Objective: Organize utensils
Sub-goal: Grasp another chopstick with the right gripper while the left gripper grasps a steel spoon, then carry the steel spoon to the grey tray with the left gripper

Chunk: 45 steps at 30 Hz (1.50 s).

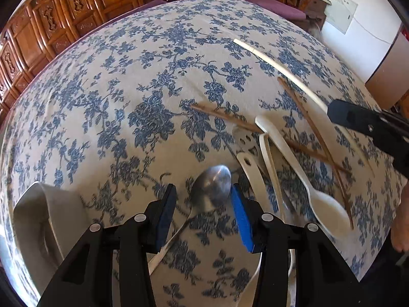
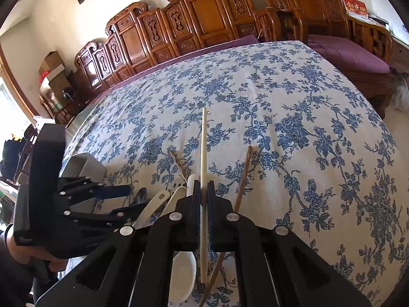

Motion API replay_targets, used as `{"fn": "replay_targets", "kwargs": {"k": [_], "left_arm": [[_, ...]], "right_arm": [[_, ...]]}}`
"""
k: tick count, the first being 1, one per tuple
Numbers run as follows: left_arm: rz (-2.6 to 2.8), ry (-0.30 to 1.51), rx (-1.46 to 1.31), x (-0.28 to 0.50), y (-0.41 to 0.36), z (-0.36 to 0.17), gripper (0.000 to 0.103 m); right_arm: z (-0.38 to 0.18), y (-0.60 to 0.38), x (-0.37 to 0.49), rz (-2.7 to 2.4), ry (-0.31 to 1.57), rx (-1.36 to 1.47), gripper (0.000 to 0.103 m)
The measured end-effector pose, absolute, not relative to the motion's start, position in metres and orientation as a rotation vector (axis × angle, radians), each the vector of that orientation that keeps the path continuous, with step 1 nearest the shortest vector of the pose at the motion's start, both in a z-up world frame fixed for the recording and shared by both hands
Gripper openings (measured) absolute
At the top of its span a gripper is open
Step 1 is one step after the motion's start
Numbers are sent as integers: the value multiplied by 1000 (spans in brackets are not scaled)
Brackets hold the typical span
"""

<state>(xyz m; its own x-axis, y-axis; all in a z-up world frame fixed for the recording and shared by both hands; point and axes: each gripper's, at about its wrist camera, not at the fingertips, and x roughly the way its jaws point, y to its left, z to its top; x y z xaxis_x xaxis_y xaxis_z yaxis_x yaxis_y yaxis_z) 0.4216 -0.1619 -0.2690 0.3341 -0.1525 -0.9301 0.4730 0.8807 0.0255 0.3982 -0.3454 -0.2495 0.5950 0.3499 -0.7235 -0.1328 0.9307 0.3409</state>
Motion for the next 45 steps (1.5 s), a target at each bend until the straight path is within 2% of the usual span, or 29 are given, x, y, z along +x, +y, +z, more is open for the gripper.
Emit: {"fn": "replay_targets", "kwargs": {"k": [9, 10, 12, 24, 36, 45], "left_arm": [[-427, 1159, 283, 428, -163, -270, 25], [-426, 1136, 272, 426, -161, -266, 5], [-412, 1097, 263, 422, -158, -251, 1], [-397, 1061, 225, 412, -144, -231, 0], [-409, 902, 88, 380, -119, -149, 0], [-350, 846, 18, 369, -78, -119, 0]], "right_arm": [[-247, -341, 399, 299, 891, 263, 6], [-247, -340, 400, 301, 890, 261, 6], [-246, -337, 399, 306, 887, 255, 6], [-244, -333, 398, 305, 882, 237, 6], [-227, -299, 387, 376, 843, 187, 6], [-223, -266, 377, 451, 836, 139, 6]]}}
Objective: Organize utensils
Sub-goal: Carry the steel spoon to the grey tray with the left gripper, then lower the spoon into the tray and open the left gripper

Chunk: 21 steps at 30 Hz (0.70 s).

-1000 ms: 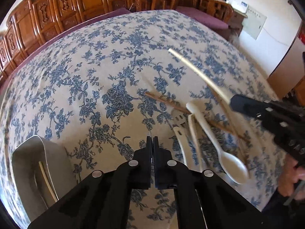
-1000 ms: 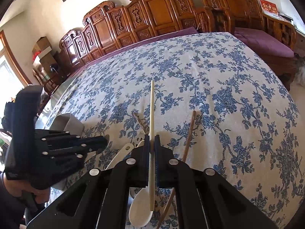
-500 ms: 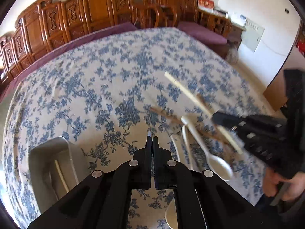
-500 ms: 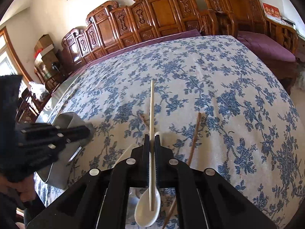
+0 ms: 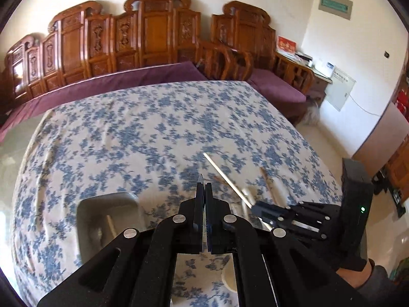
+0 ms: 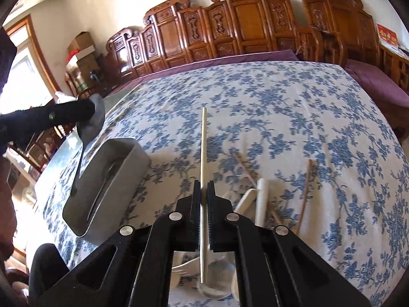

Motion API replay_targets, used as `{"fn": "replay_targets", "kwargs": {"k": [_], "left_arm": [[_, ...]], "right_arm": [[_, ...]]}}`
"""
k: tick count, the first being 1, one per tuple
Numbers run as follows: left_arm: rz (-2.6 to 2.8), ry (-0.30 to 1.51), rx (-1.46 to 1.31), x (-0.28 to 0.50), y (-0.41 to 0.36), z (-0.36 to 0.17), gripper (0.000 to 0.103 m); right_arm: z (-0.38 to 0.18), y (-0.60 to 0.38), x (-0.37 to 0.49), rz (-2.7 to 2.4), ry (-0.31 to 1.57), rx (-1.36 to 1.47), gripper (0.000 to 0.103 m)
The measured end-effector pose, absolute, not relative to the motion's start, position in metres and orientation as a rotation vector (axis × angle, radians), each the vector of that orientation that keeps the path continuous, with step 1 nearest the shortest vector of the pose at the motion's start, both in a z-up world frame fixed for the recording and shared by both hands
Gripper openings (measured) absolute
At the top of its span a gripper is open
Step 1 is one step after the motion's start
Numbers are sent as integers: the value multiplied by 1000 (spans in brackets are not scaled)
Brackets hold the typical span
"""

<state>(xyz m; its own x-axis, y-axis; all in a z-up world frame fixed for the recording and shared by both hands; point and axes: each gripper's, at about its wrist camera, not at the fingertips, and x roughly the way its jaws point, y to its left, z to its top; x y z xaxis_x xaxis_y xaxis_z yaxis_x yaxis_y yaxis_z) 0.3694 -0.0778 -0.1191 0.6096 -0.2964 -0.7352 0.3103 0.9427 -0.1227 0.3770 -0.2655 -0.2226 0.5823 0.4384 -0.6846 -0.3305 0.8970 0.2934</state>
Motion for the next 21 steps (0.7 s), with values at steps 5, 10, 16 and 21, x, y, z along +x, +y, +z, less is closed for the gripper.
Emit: {"fn": "replay_targets", "kwargs": {"k": [5, 10, 16, 21], "left_arm": [[-269, 871, -12, 374, -43, -133, 0], [-189, 931, -56, 382, -9, -164, 0], [-137, 1004, -144, 395, 19, -202, 0], [-107, 1024, -134, 402, 23, -218, 0]], "right_arm": [[-222, -251, 373, 484, 836, 124, 6], [-223, -243, 369, 496, 843, 111, 6], [-226, -243, 369, 494, 849, 112, 6], [-227, -242, 371, 499, 851, 109, 6]]}}
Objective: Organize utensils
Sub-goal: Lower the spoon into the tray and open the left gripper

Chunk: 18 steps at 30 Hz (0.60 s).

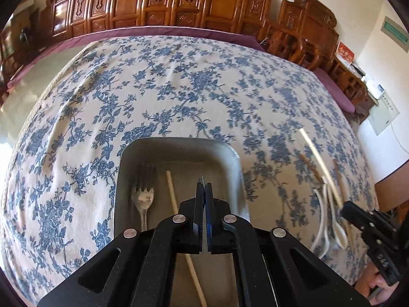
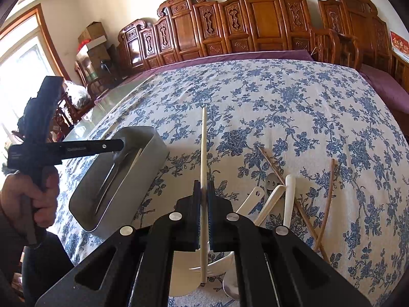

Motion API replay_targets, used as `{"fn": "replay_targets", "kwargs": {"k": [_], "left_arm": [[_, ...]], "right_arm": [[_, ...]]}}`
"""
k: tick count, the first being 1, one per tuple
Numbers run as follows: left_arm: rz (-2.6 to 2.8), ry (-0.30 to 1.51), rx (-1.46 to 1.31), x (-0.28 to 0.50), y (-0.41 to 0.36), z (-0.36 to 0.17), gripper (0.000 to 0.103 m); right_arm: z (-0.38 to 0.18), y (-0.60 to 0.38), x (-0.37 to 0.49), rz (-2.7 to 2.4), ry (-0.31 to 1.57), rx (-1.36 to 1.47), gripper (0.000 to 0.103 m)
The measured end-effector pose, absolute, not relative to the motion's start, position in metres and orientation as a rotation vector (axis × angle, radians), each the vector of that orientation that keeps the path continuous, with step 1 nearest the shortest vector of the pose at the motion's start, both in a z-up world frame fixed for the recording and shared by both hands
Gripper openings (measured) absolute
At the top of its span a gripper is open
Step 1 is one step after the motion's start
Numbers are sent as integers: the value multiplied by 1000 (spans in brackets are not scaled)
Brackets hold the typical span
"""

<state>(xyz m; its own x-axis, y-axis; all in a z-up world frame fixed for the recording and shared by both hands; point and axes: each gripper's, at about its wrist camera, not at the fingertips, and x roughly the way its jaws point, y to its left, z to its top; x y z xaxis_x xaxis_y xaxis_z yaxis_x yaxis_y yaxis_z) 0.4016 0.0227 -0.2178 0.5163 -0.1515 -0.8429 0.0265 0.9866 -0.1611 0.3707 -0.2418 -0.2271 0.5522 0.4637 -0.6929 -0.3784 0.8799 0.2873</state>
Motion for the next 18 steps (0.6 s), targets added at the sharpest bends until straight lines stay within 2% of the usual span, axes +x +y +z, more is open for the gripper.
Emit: {"fn": "replay_targets", "kwargs": {"k": [12, 18], "left_arm": [[-89, 1080, -116, 422, 27, -243, 1], [-92, 1066, -91, 416, 30, -240, 6]], "right_arm": [[-229, -224, 374, 526, 858, 97, 6], [-230, -214, 375, 542, 862, 94, 6]]}}
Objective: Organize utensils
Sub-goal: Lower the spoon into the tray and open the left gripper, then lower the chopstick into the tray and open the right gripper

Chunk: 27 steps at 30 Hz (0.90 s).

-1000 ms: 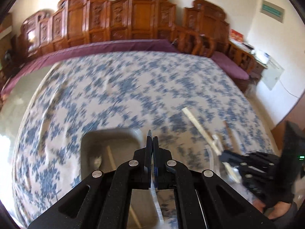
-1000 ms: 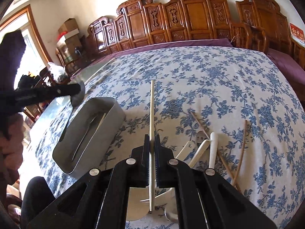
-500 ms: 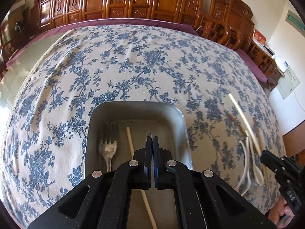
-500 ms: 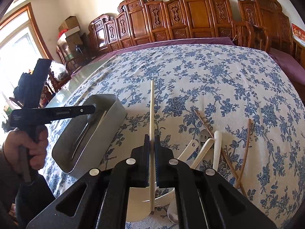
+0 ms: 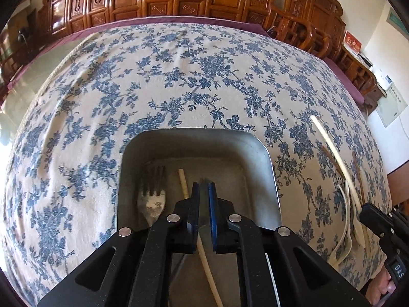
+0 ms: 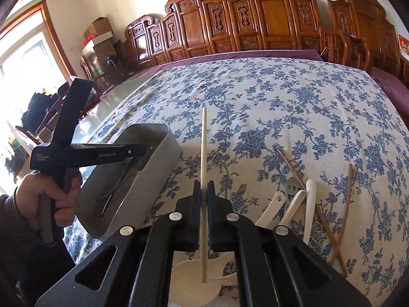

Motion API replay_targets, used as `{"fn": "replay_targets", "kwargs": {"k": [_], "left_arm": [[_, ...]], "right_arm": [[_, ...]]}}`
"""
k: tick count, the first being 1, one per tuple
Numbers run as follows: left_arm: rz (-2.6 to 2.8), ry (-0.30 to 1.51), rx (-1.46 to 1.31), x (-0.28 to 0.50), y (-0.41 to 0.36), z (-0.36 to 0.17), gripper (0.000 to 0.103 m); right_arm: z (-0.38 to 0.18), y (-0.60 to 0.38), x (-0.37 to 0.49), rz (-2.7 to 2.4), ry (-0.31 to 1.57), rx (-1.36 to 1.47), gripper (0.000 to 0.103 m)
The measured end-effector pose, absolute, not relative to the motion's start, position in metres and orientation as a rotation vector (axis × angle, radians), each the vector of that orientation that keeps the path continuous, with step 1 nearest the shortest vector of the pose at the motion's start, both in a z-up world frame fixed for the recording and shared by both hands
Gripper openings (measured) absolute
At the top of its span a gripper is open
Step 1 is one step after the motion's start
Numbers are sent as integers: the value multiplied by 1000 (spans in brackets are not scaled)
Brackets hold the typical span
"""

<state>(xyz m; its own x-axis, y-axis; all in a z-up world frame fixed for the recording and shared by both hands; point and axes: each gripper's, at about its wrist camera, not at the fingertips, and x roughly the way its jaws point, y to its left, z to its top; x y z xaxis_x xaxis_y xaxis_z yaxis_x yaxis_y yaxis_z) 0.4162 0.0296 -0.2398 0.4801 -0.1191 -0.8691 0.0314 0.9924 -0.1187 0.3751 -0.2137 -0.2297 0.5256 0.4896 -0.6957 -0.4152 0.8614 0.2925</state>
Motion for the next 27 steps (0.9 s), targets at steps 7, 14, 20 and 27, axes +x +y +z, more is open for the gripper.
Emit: {"fn": "replay_targets", "kwargs": {"k": [7, 14, 20, 27], "left_arm": [[-98, 1006, -39, 390, 35, -220, 6], [-90, 937, 17, 362, 42, -203, 6], [-67, 911, 38, 351, 55, -204, 7], [-35, 898, 55, 345, 76, -204, 7]], "right_arm": [[-229, -197, 368, 565, 860, 78, 6], [-224, -187, 360, 580, 853, 96, 6], [-218, -174, 351, 599, 851, 109, 6], [-214, -149, 347, 646, 887, 161, 6]]}}
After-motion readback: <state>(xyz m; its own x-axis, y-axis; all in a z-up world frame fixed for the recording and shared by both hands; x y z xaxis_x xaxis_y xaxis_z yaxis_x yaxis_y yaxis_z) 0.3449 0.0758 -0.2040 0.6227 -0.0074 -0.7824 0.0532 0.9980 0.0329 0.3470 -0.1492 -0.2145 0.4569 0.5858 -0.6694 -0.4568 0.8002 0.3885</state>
